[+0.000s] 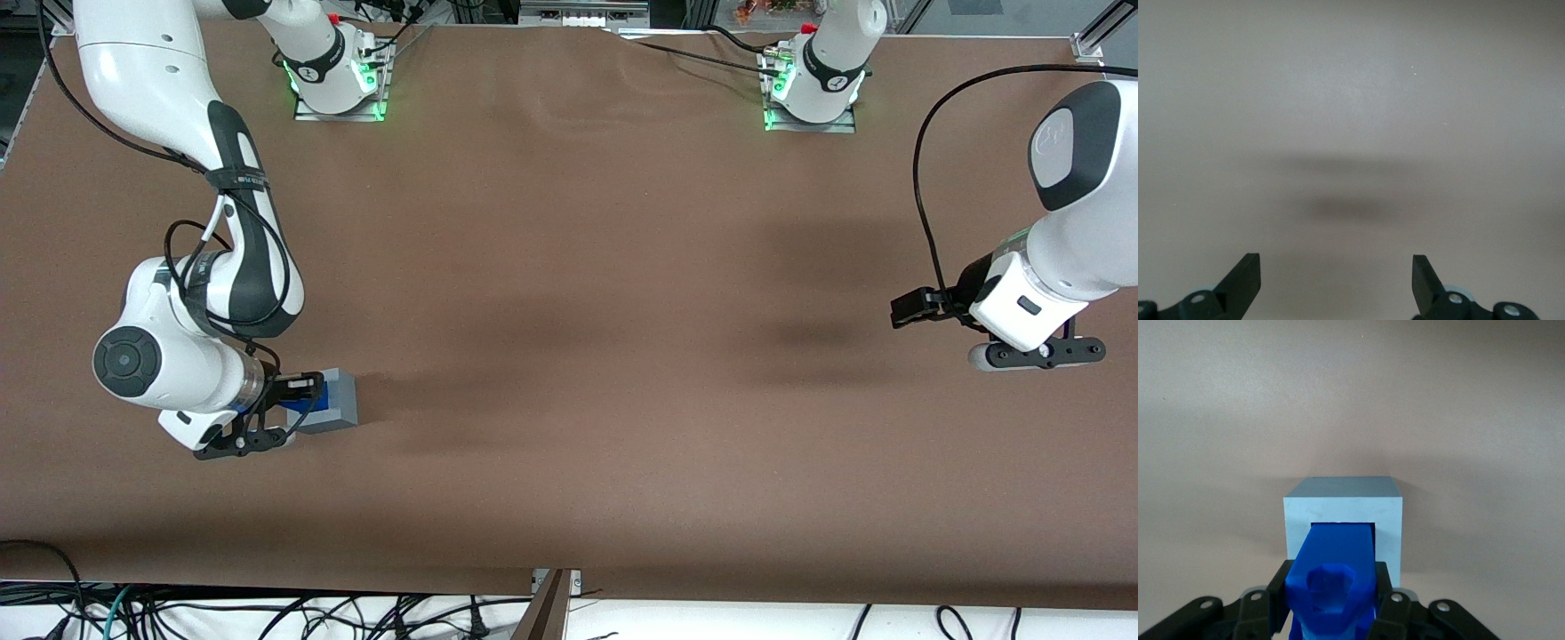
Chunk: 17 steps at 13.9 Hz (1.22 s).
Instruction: Insert blue part into gray base with right arm
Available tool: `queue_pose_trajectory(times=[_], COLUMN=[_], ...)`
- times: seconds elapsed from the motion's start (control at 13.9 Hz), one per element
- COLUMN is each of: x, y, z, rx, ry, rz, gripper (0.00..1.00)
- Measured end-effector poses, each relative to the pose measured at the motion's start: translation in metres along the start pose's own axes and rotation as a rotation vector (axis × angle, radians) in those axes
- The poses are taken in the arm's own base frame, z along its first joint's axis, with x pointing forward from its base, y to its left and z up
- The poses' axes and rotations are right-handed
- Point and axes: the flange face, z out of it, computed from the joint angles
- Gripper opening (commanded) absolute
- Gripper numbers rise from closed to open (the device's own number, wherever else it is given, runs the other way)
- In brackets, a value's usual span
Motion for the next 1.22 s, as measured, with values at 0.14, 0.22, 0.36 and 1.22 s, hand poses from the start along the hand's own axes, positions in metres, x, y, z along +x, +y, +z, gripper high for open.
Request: queue_pose_trajectory(times=[0.14,0.22,0.36,1.22], x=[0.0,0.001,0.002,-0.012], y=[0.0,0.0,0.001,0.009], z=[0.003,0.005,0.009,-0.081], rx=[0.0,0.0,0.001,0.085], ry=[-0.001,0.0,0.001,0.02], rz=[0.001,0.001,0.003,0.037], gripper=[0.35,0.64,1.0,1.0])
